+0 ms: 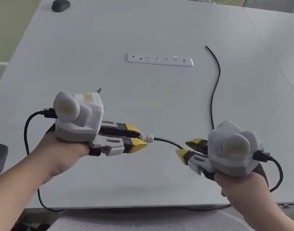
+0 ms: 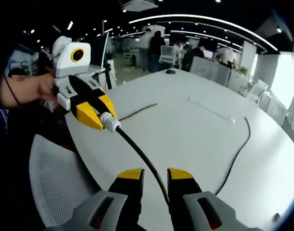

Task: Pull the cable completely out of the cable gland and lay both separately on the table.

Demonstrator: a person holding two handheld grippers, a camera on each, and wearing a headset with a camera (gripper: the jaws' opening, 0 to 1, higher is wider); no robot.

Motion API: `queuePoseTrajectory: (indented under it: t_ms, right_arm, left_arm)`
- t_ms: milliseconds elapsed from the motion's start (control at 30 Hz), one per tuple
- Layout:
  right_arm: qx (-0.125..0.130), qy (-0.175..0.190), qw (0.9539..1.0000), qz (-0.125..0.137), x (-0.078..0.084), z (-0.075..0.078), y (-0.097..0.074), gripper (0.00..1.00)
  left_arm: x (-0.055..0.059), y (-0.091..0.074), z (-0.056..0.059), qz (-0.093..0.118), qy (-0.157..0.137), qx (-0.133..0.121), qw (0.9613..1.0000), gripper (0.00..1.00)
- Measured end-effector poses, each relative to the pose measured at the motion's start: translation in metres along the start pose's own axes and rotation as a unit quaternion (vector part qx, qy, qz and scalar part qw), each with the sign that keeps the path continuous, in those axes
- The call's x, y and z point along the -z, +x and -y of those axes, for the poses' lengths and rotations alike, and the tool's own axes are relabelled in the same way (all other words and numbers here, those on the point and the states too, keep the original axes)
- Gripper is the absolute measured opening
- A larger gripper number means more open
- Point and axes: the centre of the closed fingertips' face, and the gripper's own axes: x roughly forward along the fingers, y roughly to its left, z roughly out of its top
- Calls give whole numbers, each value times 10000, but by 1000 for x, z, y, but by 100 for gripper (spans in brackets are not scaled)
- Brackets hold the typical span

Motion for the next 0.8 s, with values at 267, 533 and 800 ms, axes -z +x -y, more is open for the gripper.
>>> queuePoseTrajectory:
  t_ms: [267,533,800]
  right_arm:
    - [-226,-1265,9917,-1,-26,-29,9,14]
    - [-255,-1695,9852,1,-36,-35,18,10]
    - [-312,-1799,9832,-45,-34,-36,21,3]
  left_arm:
    - [1,0,0,-34,13,-12,10000,15]
    - [0,2,2,-59,45,20,10000,15]
    - [-2,4,-1,-34,69,-15,10000,15]
